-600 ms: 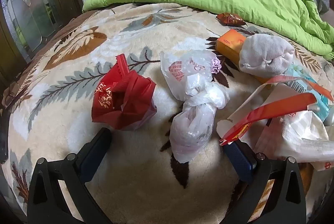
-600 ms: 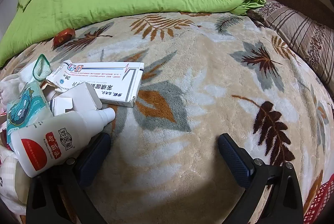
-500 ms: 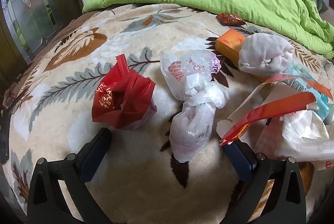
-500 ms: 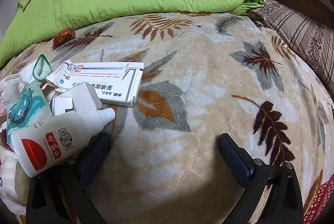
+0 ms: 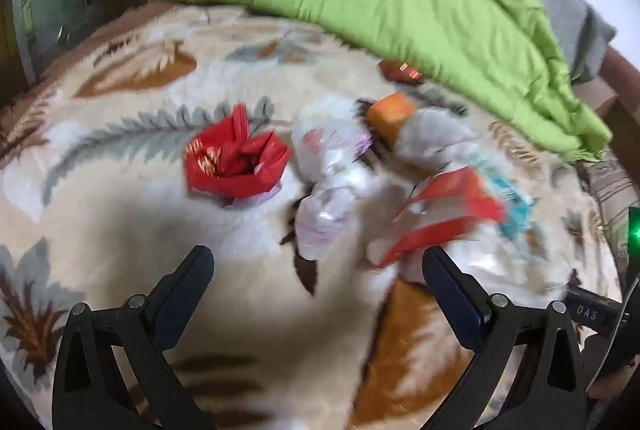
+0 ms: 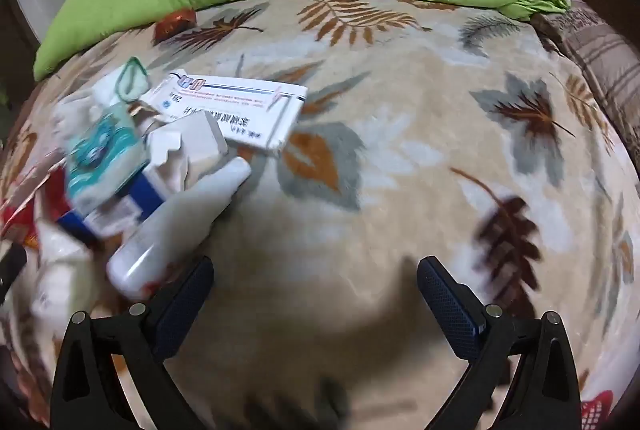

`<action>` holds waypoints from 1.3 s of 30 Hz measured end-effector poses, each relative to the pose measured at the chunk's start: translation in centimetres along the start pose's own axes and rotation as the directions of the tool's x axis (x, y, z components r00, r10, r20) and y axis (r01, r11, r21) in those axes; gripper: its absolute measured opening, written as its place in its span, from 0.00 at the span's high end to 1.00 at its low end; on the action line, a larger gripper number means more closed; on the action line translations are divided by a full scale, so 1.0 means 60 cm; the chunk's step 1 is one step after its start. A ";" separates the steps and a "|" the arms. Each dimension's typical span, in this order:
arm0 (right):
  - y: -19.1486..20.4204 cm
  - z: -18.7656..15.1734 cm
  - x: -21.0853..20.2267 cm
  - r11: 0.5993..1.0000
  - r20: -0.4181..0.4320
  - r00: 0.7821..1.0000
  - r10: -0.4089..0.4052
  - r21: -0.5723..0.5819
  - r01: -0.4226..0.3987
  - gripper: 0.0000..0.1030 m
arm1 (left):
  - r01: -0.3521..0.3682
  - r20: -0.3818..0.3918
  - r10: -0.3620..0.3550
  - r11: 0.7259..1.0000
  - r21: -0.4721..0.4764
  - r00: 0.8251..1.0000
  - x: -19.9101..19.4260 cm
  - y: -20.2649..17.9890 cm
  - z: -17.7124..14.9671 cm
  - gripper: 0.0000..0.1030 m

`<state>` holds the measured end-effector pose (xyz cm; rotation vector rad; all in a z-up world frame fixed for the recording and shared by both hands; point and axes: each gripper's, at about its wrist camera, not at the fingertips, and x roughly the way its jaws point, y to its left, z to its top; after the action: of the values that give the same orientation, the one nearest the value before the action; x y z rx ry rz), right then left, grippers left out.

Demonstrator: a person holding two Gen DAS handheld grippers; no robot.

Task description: Collect trash

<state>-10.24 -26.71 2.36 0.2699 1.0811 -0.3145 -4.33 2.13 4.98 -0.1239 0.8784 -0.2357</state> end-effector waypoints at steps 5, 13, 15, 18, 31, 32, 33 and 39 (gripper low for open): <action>-0.015 -0.052 -0.086 0.999 0.092 0.995 0.031 0.006 -0.031 0.00 | 0.016 0.140 -0.027 0.997 0.076 0.990 -0.103 -0.024 -0.009 0.00; 0.015 -0.167 -0.230 0.991 0.394 0.919 0.004 -0.125 0.049 0.00 | 0.030 0.245 -0.069 0.987 0.158 0.967 -0.230 -0.026 -0.088 0.00; 0.016 -0.202 -0.252 0.989 0.430 0.902 0.029 -0.143 0.037 0.00 | 0.008 0.272 -0.057 0.984 0.180 0.961 -0.250 -0.024 -0.117 0.00; 0.022 -0.232 -0.272 0.985 0.477 0.878 0.040 -0.166 0.046 0.00 | -0.002 0.313 -0.055 0.984 0.178 0.948 -0.271 -0.020 -0.149 0.00; 0.030 -0.270 -0.288 0.980 0.551 0.835 0.001 -0.168 0.109 0.00 | -0.075 0.376 0.000 0.980 0.186 0.927 -0.293 -0.028 -0.188 0.00; 0.030 -0.270 -0.289 0.979 0.553 0.833 0.000 -0.168 0.111 0.00 | -0.077 0.377 0.002 0.979 0.186 0.926 -0.294 -0.029 -0.189 0.00; 0.031 -0.271 -0.289 0.979 0.556 0.831 0.001 -0.171 0.113 0.00 | -0.075 0.376 -0.002 0.979 0.190 0.927 -0.293 -0.027 -0.188 0.00; 0.033 -0.271 -0.289 0.979 0.558 0.830 -0.009 -0.165 0.121 0.00 | -0.069 0.357 0.000 0.981 0.180 0.934 -0.286 -0.020 -0.184 0.00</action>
<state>-30.31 -16.89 10.69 -0.0411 0.5330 -0.3200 -23.59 5.22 11.04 0.0277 0.4925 -0.2534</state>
